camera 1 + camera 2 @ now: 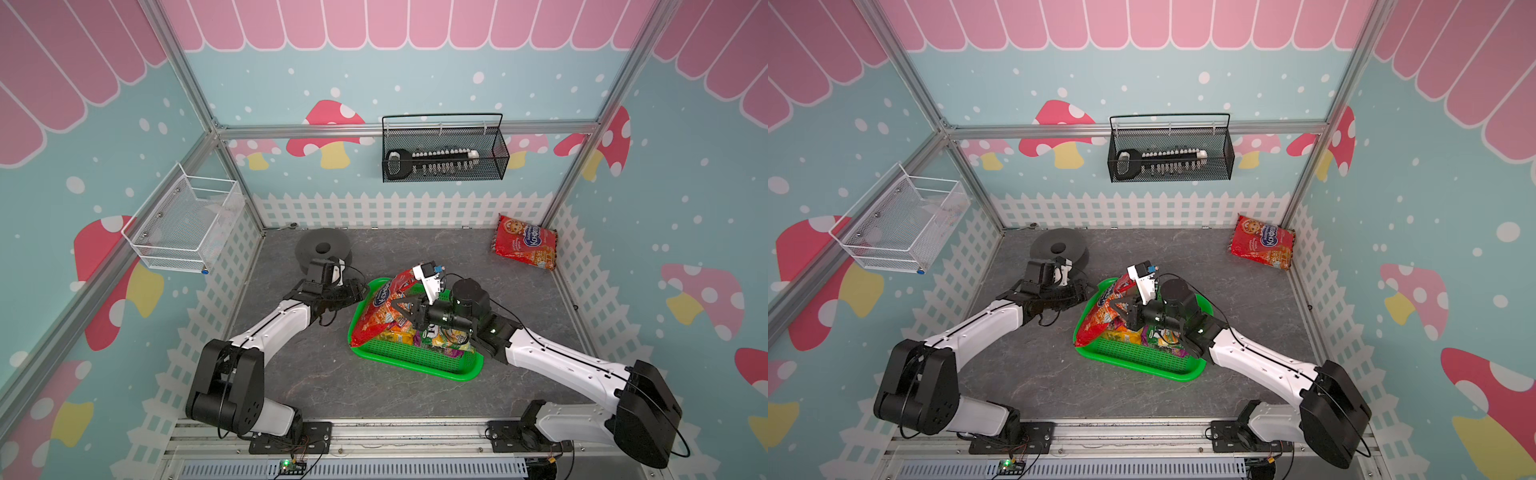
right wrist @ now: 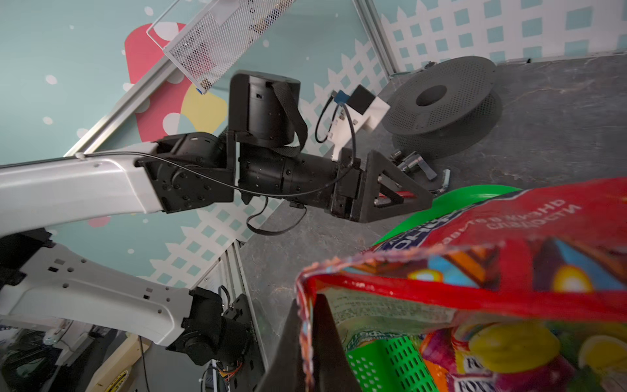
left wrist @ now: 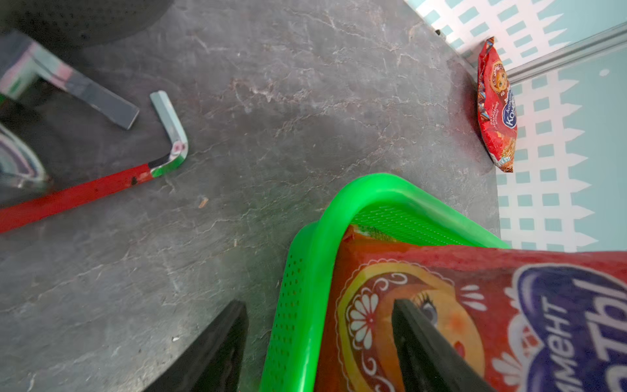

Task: Put the candies in the basket
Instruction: Place the candy in the basket.

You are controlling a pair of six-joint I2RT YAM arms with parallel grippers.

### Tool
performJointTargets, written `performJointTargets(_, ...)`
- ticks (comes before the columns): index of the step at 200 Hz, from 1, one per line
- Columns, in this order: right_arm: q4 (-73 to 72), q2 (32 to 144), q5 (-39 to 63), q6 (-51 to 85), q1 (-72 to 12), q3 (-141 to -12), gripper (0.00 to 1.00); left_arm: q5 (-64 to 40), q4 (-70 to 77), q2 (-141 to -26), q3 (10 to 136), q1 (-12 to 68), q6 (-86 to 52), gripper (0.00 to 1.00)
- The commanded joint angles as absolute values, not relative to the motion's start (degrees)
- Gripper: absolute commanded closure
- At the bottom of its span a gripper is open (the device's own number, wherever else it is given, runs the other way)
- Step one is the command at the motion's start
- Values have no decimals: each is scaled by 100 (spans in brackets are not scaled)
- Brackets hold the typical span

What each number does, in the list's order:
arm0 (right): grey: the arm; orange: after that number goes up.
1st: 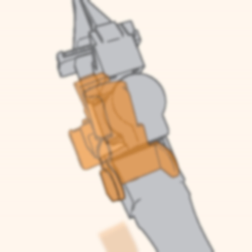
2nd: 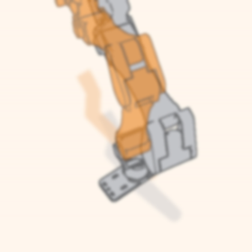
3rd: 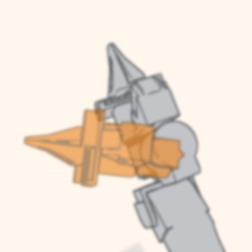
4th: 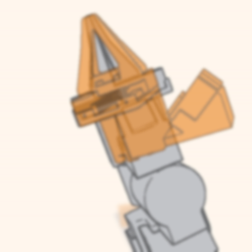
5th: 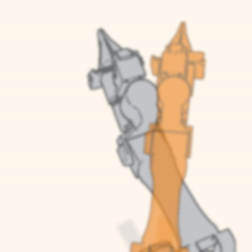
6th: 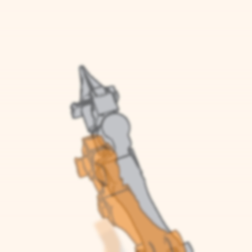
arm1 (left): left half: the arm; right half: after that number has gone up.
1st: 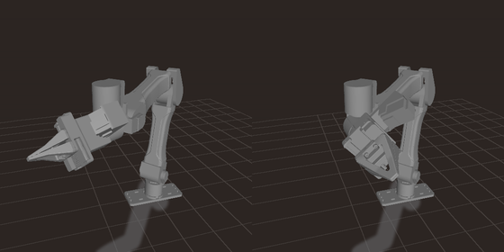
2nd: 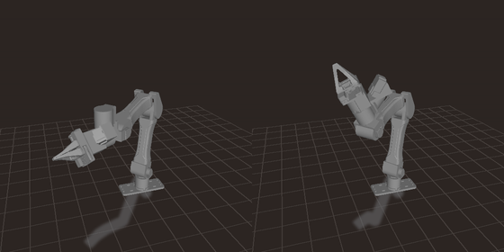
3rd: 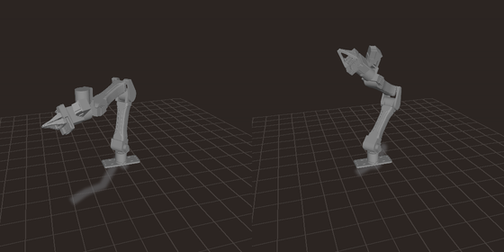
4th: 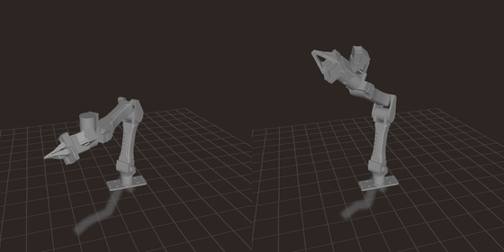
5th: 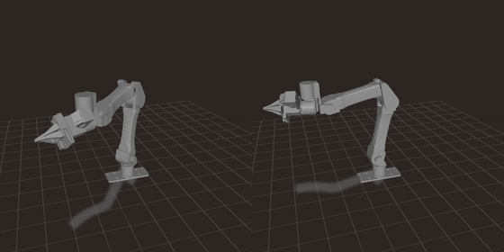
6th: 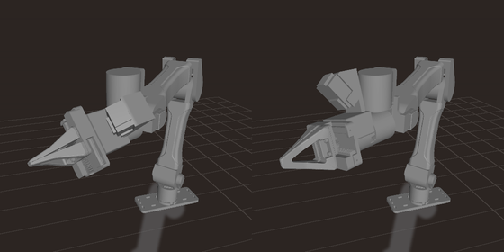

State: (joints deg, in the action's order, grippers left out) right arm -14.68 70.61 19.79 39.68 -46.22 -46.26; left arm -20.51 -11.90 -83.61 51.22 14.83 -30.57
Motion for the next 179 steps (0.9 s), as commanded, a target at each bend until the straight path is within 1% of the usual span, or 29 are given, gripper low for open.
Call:
performJointTargets(1,-564,6784,1533,3578,-4614,-4380,75,-1564,-1123,-8367,5334,1812,-2457,29)
performJointTargets(9,-559,6657,1595,3684,-4614,-4114,69,-1411,-1125,-8376,5359,1960,-2304,29)
performJointTargets(22,-459,6451,1672,3797,-4614,-3754,63,-1195,-1133,-8423,5400,2183,-2070,29)
performJointTargets(38,-145,6098,1378,3914,-4614,-3545,56,-963,-1134,-8479,5424,2363,-1904,29)
performJointTargets(64,458,5533,692,3878,-4605,-3527,48,-856,-1133,-8572,5466,2579,-1766,29)
performJointTargets(88,1136,5332,242,3543,-4590,-3761,41,-737,-1134,-8639,5512,2679,-1615,29)
performJointTargets(112,1542,5417,147,3184,-4597,-3996,41,-708,-1132,-8661,5608,2778,-1249,29)
performJointTargets(119,1571,5452,99,3132,-4597,-4027,43,-709,-1133,-8657,5651,2824,-1071,28)
performJointTargets(127,1569,5502,130,3014,-4597,-4108,48,-715,-1134,-8632,5705,2862,-961,28)
performJointTargets(134,1564,5563,229,2900,-4597,-4228,52,-769,-1129,-8590,5742,2865,-915,27)
performJointTargets(154,1438,5793,689,2620,-4601,-4628,56,-1100,-1037,-8475,5777,2869,-781,27)
performJointTargets(166,1368,6000,1013,2470,-4606,-4935,56,-1184,-965,-8431,5764,2869,-732,27)
performJointTargets(179,1370,6234,1217,2367,-4606,-5286,56,-1056,-951,-8403,5769,2874,-682,27)
